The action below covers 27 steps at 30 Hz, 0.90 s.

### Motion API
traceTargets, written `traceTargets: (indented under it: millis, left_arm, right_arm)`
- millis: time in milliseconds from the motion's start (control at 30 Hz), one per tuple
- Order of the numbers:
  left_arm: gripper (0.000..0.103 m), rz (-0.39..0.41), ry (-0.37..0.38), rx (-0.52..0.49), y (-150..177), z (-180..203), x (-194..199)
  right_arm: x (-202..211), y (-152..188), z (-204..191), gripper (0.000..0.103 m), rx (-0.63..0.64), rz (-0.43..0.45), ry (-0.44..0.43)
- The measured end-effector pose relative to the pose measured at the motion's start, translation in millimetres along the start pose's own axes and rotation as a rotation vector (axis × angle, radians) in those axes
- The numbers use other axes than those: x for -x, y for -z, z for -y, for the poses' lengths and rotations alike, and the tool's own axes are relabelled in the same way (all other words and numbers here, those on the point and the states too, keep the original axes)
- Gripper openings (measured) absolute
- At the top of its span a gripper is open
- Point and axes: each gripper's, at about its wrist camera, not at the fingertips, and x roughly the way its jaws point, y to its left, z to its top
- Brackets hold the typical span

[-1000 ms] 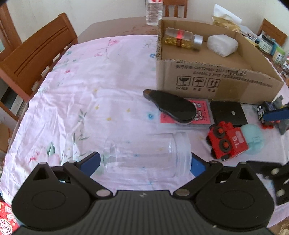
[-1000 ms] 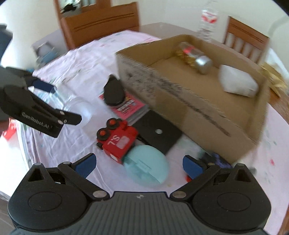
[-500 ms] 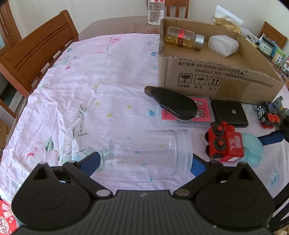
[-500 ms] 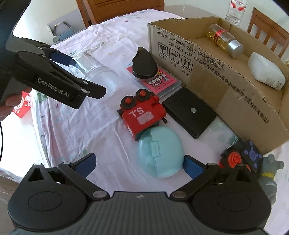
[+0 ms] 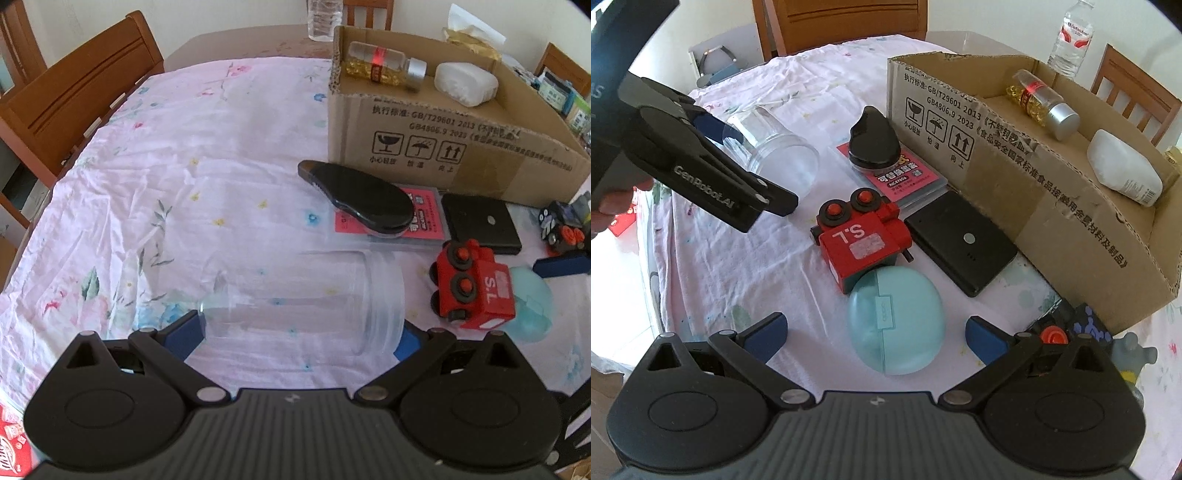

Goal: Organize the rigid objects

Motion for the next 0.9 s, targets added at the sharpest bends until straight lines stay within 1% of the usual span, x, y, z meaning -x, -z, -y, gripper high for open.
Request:
traceTargets:
  millis: [200,400,700,800,833,900]
  left_arm:
    - [0.103,0.009,0.007,0.029,-1.8,-0.7,-4.2]
    - [0.103,0.013,0.009,0.061,-1.7,-3.8,-6.5]
    - [0.103,0.016,0.0,0.077,-1.9,-3.4,-7.1]
    - [0.103,0.015,0.0,0.078,-2.2,-3.5,-7.4]
    - [0.103,0.015,0.0,0.078,-2.1,-3.5,-7.4]
    - [0.103,0.015,0.0,0.077,-2.3,-3.6,-7.4]
  right_arm:
    - [-1.6,0.2,-0.4,0.103,0.021,0.016,-0.011]
    - [-3.4,-4.5,2.4,0.103,0.079,0.018,-0.047]
    - [-7.2,-13.0,3.6,0.103,0.126,-0.012,-0.076]
    - [-3.9,-13.8,4.9,0.096,0.128,-0.022,-0.076]
    - [-2.1,-14.0,5.5,0.091,0.129,-0.023,-0.077]
    - [0.4,-14.5,7.2,0.086,0.127,-0.027,-0.075]
